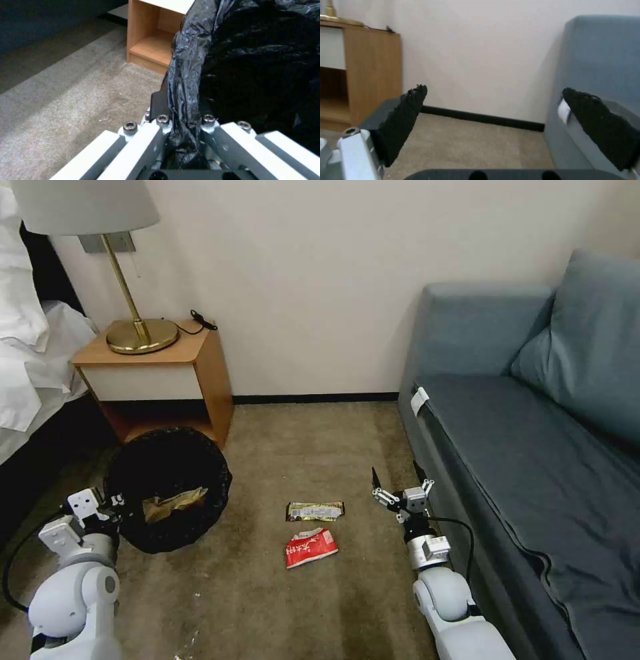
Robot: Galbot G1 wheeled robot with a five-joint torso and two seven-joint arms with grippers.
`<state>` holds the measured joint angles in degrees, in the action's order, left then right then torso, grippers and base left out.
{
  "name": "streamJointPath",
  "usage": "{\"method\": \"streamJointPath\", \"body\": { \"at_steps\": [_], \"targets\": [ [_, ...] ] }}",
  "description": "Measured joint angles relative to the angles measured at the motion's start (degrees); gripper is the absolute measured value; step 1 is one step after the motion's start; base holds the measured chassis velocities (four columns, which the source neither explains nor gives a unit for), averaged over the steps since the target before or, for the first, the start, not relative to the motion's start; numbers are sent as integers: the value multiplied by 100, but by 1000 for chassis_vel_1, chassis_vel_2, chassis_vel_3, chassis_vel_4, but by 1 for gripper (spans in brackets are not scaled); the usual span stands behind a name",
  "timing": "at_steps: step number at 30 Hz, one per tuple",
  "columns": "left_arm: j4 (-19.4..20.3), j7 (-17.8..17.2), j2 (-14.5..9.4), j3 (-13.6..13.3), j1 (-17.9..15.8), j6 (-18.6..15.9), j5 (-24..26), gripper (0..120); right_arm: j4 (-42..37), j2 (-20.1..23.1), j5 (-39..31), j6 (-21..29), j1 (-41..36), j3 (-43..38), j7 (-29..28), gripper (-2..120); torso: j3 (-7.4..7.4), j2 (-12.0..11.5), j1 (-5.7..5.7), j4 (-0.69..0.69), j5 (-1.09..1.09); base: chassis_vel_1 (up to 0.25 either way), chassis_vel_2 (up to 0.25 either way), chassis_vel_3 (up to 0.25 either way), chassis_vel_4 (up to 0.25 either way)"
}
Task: Pick up the trash bin, then pick up the garbage on the floor and place it into the trash bin.
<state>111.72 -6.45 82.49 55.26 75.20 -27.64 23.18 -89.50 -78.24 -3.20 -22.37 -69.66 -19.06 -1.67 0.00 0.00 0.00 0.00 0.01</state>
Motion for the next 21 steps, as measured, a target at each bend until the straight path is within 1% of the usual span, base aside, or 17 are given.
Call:
{"method": "streamJointPath", "body": {
  "at_steps": [4, 6, 7, 8, 9, 10, 11, 12, 13, 14, 15, 16, 17, 18, 19, 20, 21],
  "targets": [
    [4, 0, 8, 4, 17, 0, -5, 1, -22, 184, 1, 103, 222, 214, 67, 100, 0, 0, 0, 0, -1, 0, 0, 0, 0],
    [32, 0, 20, -6, 52, 0, -52, 1, -2, 484, -70, 268, 570, 498, 490, 100, 0, 0, 0, 0, 0, 0, 0, 0, 0],
    [32, 0, 20, -6, 52, 0, -52, 1, -2, 484, -70, 268, 570, 498, 490, 100, 0, 0, 0, 0, 0, 0, 0, 0, 0],
    [42, 1, 26, -15, 66, 0, -83, 1, 59, 672, -155, 375, 783, 655, 856, 100, 0, 0, 0, 1, -1, 0, 0, 0, 0],
    [42, 1, 26, -15, 66, 0, -83, 1, 59, 672, -155, 375, 783, 655, 856, 100, 0, 0, 0, 1, -1, 0, 0, 0, 0],
    [45, 2, 39, -18, 71, 0, -118, 1, 139, 856, -225, 452, 961, 819, 1163, 100, 0, 0, 0, 1, -1, 0, 0, 0, 0],
    [47, 5, 77, -21, 84, 8, -189, 1, 432, 1269, -360, 523, 1351, 1221, 1706, 100, 0, 0, 0, 0, 0, 0, 0, 0, 0],
    [46, 6, 115, -32, 88, 19, -241, 1, 661, 1432, -400, 496, 1611, 1496, 1928, 100, 0, 0, 0, 0, -1, 0, 0, 0, 0],
    [46, 6, 115, -32, 88, 19, -241, 1, 661, 1432, -400, 496, 1611, 1496, 1928, 100, 0, 0, 0, 0, -1, 0, 0, 0, 0],
    [34, 11, 163, -44, 84, 32, -304, 1, 929, 1517, -420, 407, 1908, 1803, 2116, 100, 0, 0, 0, -1, -1, 0, 0, 0, 0],
    [34, 11, 163, -44, 84, 32, -304, 1, 929, 1517, -420, 407, 1908, 1803, 2116, 100, 0, 0, 0, -1, -1, 0, 0, 0, 0],
    [11, 10, 201, -51, 70, 39, -359, 1, 1255, 1510, -423, 302, 2235, 2103, 2324, 100, 0, 0, 0, -1, 0, 0, 0, 0, 0],
    [-20, -8, 250, -62, 29, 45, -452, 1, 1683, 1415, -429, 182, 2637, 2468, 2583, 100, 0, 0, 0, 0, -1, 0, 0, 0, 0],
    [-20, -8, 250, -62, 29, 45, -452, 1, 1683, 1415, -429, 182, 2637, 2468, 2583, 100, 0, 0, 0, 0, -1, 0, 0, 0, 0],
    [-28, -29, 271, -69, -3, 42, -497, 1, 1973, 1317, -432, 116, 2891, 2716, 2805, 100, 0, 0, 0, 2, -1, 0, 0, 0, 0],
    [-31, -57, 280, -74, -41, 22, -531, 1, 2282, 1201, -422, 66, 3110, 2922, 3070, 100, 0, 0, 0, 2, 0, 0, 0, 0, 0],
    [-31, -57, 280, -74, -41, 22, -531, 1, 2282, 1201, -422, 66, 3110, 2922, 3070, 100, 0, 0, 0, 2, 0, 0, 0, 0, 0]
  ]
}}
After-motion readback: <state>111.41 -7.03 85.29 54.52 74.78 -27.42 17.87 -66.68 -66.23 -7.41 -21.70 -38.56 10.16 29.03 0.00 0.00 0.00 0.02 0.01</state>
